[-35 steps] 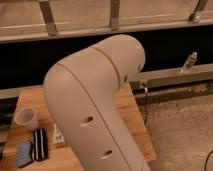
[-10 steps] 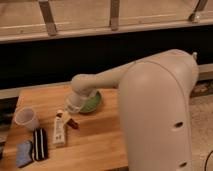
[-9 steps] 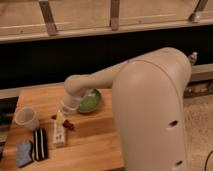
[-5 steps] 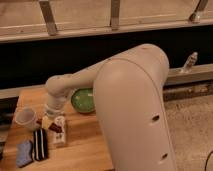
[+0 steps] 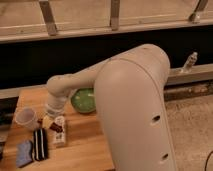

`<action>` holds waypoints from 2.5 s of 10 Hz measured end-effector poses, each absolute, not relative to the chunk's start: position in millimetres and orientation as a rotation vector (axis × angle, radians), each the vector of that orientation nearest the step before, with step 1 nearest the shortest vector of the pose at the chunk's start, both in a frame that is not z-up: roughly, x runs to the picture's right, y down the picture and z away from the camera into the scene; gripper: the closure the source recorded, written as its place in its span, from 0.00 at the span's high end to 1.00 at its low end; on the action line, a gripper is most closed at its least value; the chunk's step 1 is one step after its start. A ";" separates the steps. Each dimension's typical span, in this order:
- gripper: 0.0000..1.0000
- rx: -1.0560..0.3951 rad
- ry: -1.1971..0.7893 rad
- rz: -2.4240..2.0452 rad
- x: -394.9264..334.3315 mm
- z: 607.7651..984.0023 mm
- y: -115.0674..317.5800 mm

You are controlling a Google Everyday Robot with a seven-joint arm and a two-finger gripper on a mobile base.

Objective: Place the pepper on the white sponge

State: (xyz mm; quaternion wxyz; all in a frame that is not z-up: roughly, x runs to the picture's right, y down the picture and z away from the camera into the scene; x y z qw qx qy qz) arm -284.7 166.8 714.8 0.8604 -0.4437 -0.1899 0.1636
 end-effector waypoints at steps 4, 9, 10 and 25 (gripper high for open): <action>0.00 -0.977 -0.491 0.333 -298.8 727.9 174.6; 0.00 -1.016 -0.528 0.199 -359.0 700.8 188.9; 0.00 -1.029 -0.523 0.178 -368.7 696.2 195.1; 0.00 -1.186 -0.365 -0.021 -424.9 696.2 269.3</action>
